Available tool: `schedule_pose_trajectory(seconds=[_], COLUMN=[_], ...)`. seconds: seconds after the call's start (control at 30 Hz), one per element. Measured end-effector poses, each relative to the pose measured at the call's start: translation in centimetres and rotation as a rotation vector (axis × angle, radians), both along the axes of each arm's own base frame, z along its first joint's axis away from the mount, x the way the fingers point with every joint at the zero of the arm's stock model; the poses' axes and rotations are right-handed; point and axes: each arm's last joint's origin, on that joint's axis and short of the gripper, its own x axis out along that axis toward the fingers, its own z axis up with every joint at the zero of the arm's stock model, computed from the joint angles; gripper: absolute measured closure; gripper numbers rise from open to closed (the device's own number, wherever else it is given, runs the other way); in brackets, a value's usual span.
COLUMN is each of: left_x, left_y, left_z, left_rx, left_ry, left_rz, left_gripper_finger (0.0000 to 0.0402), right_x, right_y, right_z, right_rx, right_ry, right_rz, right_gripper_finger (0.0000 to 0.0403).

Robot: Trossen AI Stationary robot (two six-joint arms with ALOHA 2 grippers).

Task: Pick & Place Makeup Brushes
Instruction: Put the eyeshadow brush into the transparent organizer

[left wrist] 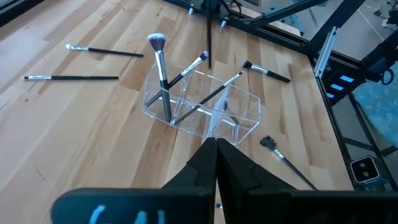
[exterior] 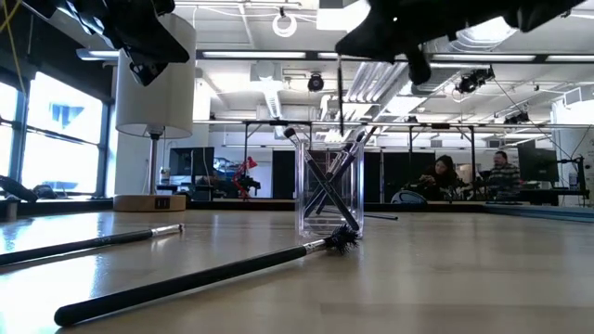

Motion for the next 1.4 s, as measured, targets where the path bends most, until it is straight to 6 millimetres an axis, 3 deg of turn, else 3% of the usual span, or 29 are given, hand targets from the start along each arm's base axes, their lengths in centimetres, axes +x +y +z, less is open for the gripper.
schedule_pose_trajectory(seconds=[0.13, 0.37, 0.67, 0.8, 0.9, 1.03, 1.23, 1.4], left_x=[0.0, 0.0, 0.1, 0.1, -0.1, 0.9, 3.5, 6.4], left_y=[0.0, 0.0, 0.1, 0.1, -0.4, -1.7, -4.1, -5.8], left_z=[0.0, 0.0, 0.2, 0.3, 0.2, -0.8, -2.5, -3.9], left_rx=[0.000, 0.008, 0.010, -0.016, -0.091, -0.128, -0.182, -0.227], left_ry=[0.000, 0.000, -0.022, -0.026, 0.017, 0.118, 0.223, 0.361], left_rz=[0.000, -0.004, 0.049, 0.059, 0.114, 0.211, 0.317, 0.414], left_gripper_finger=[0.0401, 0.0391, 0.0261, 0.0241, 0.0239, 0.0239, 0.0239, 0.0239], right_x=[1.4, 2.3, 3.4, 3.1, 1.8, -1.8, -7.8, -11.1], right_y=[0.4, 1.1, 1.5, 1.4, 1.0, 0.2, 0.0, 0.3], right_z=[-2.3, -5.1, -4.0, -2.5, -0.7, 0.5, -0.2, -1.4], right_rx=[-0.041, 0.044, 0.058, 0.050, 0.158, 0.331, 0.471, 0.539], right_ry=[0.039, 0.122, 0.214, 0.328, 0.397, 0.517, 0.544, 0.495], right_rz=[0.029, 0.208, 0.259, 0.258, 0.191, 0.077, 0.028, 0.112], right_gripper_finger=[0.0403, 0.0396, 0.0311, 0.0279, 0.0275, 0.0293, 0.0329, 0.0348])
